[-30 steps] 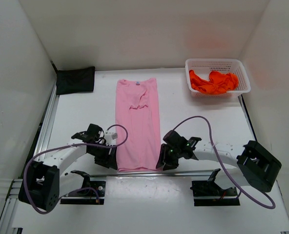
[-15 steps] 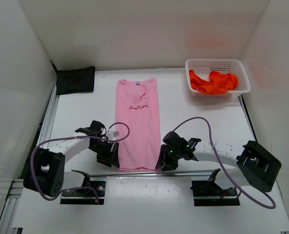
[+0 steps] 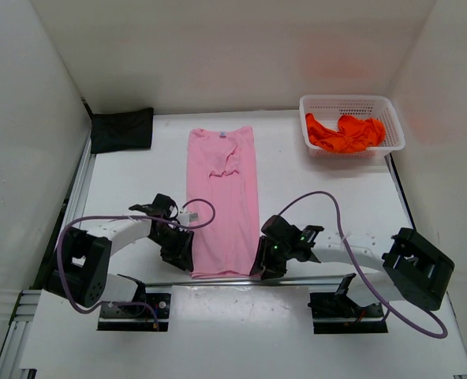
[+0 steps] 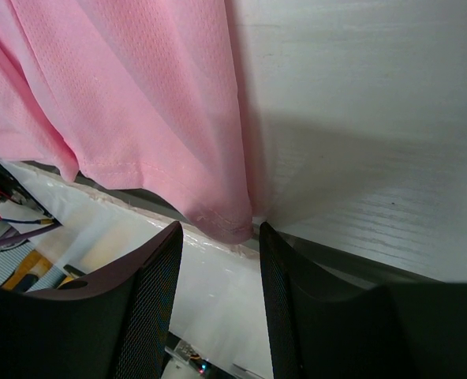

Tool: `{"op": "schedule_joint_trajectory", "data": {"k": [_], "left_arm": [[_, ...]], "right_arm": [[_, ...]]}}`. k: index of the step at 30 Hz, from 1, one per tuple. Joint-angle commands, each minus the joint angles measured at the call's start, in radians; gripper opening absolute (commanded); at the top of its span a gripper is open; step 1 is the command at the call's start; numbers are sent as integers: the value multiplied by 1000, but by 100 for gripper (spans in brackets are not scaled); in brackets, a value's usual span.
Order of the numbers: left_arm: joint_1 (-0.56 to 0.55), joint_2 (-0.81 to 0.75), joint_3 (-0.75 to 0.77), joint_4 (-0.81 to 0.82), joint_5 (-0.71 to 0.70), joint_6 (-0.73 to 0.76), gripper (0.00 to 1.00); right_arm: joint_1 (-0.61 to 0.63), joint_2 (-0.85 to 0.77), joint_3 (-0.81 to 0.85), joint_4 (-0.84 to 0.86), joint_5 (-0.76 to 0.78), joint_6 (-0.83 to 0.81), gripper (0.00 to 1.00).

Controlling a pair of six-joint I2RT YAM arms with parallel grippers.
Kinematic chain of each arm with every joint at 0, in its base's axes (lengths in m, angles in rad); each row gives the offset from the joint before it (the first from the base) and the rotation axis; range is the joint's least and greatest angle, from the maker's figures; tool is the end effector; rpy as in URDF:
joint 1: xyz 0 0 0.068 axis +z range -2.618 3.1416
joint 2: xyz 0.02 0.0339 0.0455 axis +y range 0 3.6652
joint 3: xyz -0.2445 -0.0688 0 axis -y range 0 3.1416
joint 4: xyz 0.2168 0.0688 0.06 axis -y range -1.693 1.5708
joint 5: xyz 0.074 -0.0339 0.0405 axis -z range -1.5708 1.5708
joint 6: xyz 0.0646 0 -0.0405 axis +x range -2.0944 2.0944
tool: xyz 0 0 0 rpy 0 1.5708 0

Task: Fold and stack the t-shirts
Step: Grab the bottom of the folded rectangular tshirt with both arms, then fold the folded rectangular tshirt in 1/3 of the way

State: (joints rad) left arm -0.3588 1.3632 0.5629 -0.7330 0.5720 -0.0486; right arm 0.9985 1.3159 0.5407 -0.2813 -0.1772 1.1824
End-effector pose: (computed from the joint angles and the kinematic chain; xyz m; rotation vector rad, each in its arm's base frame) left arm 0.1455 -0.0919 0.1107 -0.4702 -2.9022 0.8578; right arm 0.1111 0.1935 0.1214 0.2022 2.9434 0.8089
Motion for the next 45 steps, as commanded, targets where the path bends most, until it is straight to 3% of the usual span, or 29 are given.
{"op": "schedule_joint_trajectory", "data": {"k": [1,8,13,19,26,31,39,45], "left_arm": [[-8,40,-43,113,-161,49,45],[-8,60,-11,142,-161,49,17],[-17,51,-1,142,-138,49,10],[-17,2,11,142,-104,49,10],[-17,-35,158,20,-119,49,10],[15,-26,294,-86,-155,49,10],[185,92,576,-86,-146,49,10],[221,252,742,-72,-146,49,10]], "right_arm": [[8,11,1,14,18,20,49],[8,29,19,14,27,20,44],[8,62,50,14,27,2,37],[8,97,97,13,2,-30,1],[-3,37,251,-140,103,-157,0],[-109,37,386,-229,108,-277,0],[-293,216,657,-286,81,-454,0],[-389,373,838,-314,50,-517,0]]}}
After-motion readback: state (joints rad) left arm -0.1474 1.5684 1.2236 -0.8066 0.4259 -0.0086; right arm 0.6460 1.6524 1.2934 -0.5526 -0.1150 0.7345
